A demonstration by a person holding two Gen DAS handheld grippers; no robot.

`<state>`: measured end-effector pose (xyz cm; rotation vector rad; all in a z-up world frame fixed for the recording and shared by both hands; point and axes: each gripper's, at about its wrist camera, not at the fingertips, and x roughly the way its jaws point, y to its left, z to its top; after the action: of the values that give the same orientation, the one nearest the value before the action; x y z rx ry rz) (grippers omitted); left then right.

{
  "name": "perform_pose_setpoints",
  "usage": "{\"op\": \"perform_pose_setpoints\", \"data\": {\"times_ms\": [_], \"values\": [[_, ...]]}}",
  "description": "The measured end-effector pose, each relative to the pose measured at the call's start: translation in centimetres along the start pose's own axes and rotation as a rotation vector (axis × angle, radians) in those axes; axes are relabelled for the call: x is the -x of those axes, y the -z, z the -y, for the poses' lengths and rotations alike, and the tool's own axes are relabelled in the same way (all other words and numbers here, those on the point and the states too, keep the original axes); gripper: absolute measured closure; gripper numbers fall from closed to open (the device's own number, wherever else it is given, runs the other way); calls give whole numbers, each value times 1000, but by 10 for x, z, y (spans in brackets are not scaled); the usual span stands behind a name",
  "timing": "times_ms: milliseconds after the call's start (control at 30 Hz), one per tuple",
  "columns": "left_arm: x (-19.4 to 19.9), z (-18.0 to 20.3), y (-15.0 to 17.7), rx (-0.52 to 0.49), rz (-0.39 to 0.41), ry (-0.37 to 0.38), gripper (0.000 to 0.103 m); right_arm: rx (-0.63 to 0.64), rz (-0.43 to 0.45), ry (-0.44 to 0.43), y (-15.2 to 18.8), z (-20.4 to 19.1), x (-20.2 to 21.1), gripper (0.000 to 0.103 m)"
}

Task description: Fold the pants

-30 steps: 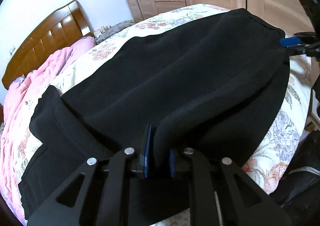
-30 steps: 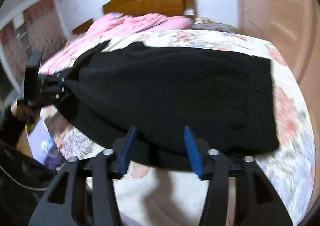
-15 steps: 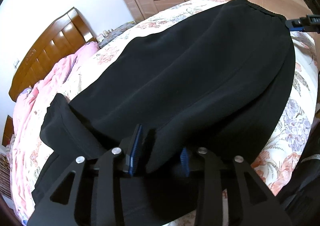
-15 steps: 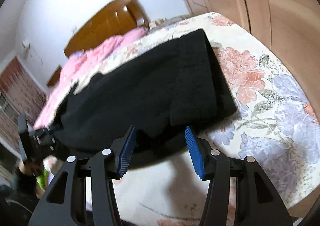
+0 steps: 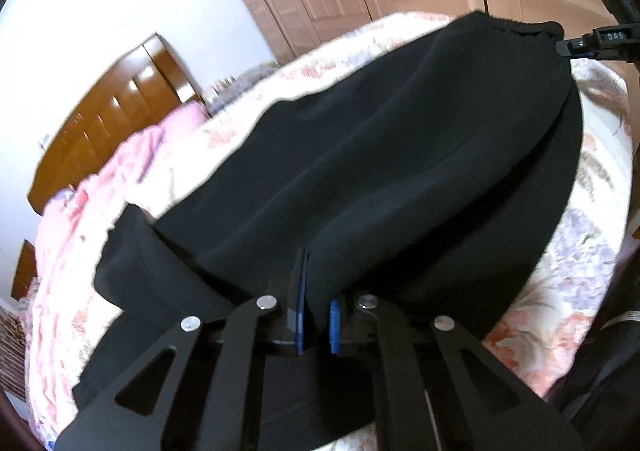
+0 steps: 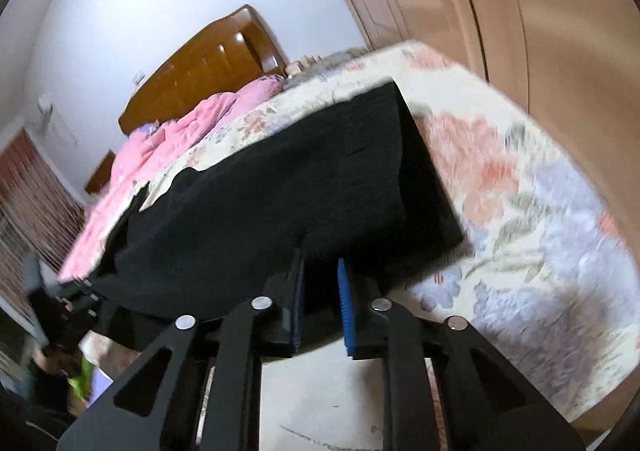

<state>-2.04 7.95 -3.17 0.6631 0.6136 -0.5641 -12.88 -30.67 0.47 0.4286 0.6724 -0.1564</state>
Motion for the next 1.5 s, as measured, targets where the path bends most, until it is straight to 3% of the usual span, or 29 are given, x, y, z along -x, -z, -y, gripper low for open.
{"op": "perform_pose_setpoints", "data": {"times_ms": [67, 167, 300, 367, 467, 767, 867, 933, 1033, 1100, 1167, 1500], "values": [[20, 2, -4, -33, 12, -27, 95, 41, 27, 6, -6, -7, 8, 89], [34, 8, -5, -41, 14, -3, 95, 59, 46, 18, -12, -3, 13, 90], [10, 37, 8, -71, -76, 42, 95, -43, -60, 41, 3, 31, -14, 93], [0, 41, 15, -62, -97, 46, 95, -91, -55, 5, 12, 40, -13, 95], [3, 31, 15, 10, -73, 80, 95, -47, -57, 38, 11, 33, -9, 95], [-2, 37, 18, 3, -89, 67, 93, -56, -65, 38, 13, 35, -11, 95], [-1, 35, 20, 1, -60, 100, 92, -29, -77, 82, 10, 28, -7, 72], [-1, 36, 20, -9, -55, 97, 92, 19, -66, 123, 8, 15, 1, 69], [-1, 38, 21, -26, -51, 95, 92, 38, -87, 35, 13, -6, 6, 69], [-1, 38, 21, -29, -49, 101, 90, 18, -155, -97, 24, -22, -4, 69], [0, 36, 22, -25, -44, 109, 89, 9, -217, -173, 36, -37, -19, 69], [1, 37, 24, -33, -18, 121, 88, -119, -310, -308, 52, -50, -56, 69]]}}
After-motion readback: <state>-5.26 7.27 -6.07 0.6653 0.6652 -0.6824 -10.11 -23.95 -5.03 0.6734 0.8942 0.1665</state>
